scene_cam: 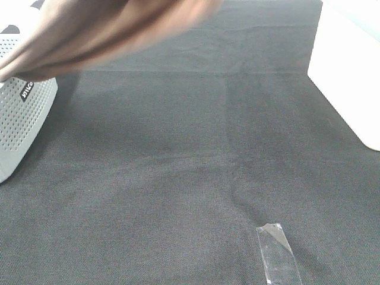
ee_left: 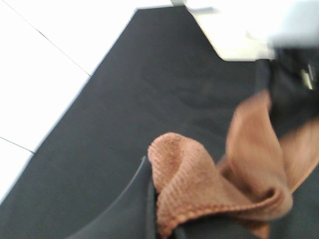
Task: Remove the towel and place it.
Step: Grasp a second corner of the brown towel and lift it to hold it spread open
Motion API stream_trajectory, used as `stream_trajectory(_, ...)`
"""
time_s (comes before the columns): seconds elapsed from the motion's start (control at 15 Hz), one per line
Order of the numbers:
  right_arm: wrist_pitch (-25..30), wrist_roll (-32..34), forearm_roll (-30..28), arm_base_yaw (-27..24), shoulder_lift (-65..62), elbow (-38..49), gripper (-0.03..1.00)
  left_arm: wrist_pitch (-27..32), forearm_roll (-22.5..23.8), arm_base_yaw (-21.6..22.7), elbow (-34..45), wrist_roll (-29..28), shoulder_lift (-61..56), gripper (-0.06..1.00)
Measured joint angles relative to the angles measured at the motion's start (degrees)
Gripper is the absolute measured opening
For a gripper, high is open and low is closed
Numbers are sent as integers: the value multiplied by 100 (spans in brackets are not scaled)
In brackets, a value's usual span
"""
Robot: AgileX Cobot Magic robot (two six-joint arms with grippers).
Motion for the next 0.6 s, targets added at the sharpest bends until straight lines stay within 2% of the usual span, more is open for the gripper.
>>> stream_trajectory(0.07, 172, 361, -745, 0, 143, -693, 0, -309, 0, 69, 0, 86, 52, 0)
stream_trajectory(0.13, 246, 533, -1249, 0, 275, -1249, 0, -642, 17, 155, 0, 183, 115, 0)
stream_trajectory(0.33, 172, 584, -2584, 0, 665, -2532, 0, -1713, 29, 493, 0, 476, 286, 0)
stream_trajectory(0.47, -418, 584, -3277, 0, 882, -2911, 0, -2401, 29, 670, 0, 625, 424, 0)
stream_trajectory(0.6, -1209, 584, -3570, 0, 1031, -2974, 0, -3094, 40, 762, 0, 670, 636, 0)
